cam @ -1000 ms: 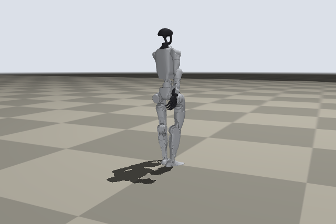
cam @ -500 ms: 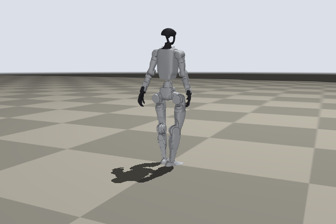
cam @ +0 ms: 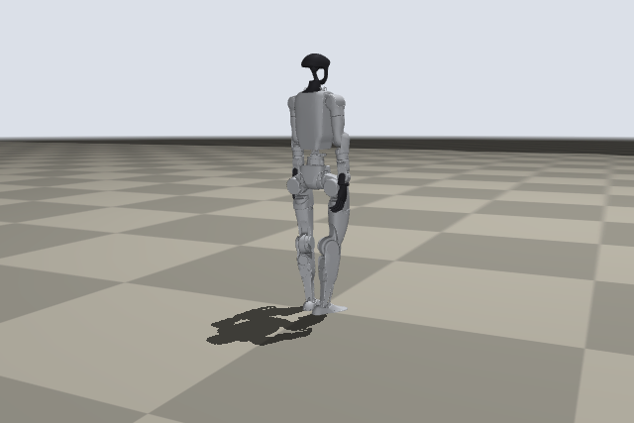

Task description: In place motions

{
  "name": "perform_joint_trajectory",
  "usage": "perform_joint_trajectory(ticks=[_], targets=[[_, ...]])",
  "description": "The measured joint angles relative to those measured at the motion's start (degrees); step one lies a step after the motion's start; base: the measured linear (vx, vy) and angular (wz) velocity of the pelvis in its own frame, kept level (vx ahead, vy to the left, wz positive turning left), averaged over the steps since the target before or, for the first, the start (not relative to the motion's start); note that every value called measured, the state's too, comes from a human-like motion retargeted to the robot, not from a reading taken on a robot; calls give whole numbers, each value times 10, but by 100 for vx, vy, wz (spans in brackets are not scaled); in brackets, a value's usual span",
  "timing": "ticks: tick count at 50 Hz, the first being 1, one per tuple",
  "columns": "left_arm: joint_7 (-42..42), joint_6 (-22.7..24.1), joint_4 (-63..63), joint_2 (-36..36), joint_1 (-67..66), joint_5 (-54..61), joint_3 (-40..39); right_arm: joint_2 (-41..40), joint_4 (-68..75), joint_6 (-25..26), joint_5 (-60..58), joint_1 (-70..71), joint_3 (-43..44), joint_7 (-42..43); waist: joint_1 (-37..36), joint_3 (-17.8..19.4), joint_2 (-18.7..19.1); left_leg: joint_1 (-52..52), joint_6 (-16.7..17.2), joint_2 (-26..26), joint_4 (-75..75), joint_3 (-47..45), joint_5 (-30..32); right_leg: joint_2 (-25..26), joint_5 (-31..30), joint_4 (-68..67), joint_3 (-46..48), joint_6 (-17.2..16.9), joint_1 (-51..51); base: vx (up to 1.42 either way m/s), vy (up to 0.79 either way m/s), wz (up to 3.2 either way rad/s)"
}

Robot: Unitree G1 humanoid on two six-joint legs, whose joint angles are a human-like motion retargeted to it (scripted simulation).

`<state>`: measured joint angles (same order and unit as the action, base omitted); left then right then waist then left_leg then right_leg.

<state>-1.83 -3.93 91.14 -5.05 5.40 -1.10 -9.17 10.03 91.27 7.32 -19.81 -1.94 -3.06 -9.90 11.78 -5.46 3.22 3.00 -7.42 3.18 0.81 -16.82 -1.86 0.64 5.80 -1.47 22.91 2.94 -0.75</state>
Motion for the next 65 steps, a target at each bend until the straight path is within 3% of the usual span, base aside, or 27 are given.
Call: perform_joint_trajectory(ticks=[6, 12, 23, 30, 32, 37, 45, 51, 55, 65], targets=[[-79, -29, -56, -7, 103, -17, 37, 46, 34, 18, 19, -60, 55, 21, 0, 1, -1, 0, -1, 0, 1, -5, -1, -1, -3, 0, -3, 0, -2, 1, 1, -7], [-88, -24, -101, -1, 147, -18, 53, 61, 61, 30, 44, -81, 71, 44, -2, 0, 1, 0, -1, 0, 1, -6, -1, -1, -2, 1, 0, 1, -1, 0, 0, 0], [-90, -12, -49, 9, 77, -75, 77, -2, 29, 7, 41, -20, -12, 53, -25, -5, 6, 2, 0, 7, -1, 13, 2, -6, 8, 2, 22, 1, 9, 0, 3, 21], [-31, -20, 63, -7, -37, -113, -1, -37, -65, -18, 18, 67, -84, 17, -44, -1, 1, -5, 1, 16, -2, 26, 2, -11, 14, 2, 32, 1, 20, 1, 4, 40], [-29, -27, 63, -17, -83, -108, -33, -44, -105, -26, 21, 89, -87, 4, -7, -5, -4, -9, 12, 20, -4, 69, -2, -24, 20, 3, 75, -4, 24, 2, 1, 103], [-43, -38, 63, -46, -187, -83, -109, -60, -182, -45, 61, 132, -88, -10, -50, -2, -3, -5, 3, 18, -2, 30, 2, -12, 20, 2, 39, -1, 23, 1, 0, -34], [-49, -57, 63, -59, -252, -69, -137, -69, -223, -55, 89, 158, -96, -25, -43, -1, -7, -7, 5, 15, -2, 26, 1, -10, 21, 0, 36, -2, 22, 0, -2, -1], [-34, -80, 63, -31, -185, -63, -88, -61, -191, -45, 37, 116, -101, -17, -34, -5, -6, -8, 4, 10, -1, 15, -2, -6, 16, 0, 23, -1, 16, 1, -7, -25], [-5, -61, 63, -15, -84, -46, -66, -48, -122, -27, -11, 77, -86, -14, -28, -8, -8, -6, 3, 8, 1, 10, -2, -4, 12, 1, 14, 0, 10, -2, -7, -29], [-70, -48, -43, -20, 122, 0, -22, 16, 60, 72, -58, -15, -15, -1, -6, -16, -9, -3, 3, -3, 4, -11, -6, 3, 2, 2, 0, 0, -2, -4, -8, -30]])
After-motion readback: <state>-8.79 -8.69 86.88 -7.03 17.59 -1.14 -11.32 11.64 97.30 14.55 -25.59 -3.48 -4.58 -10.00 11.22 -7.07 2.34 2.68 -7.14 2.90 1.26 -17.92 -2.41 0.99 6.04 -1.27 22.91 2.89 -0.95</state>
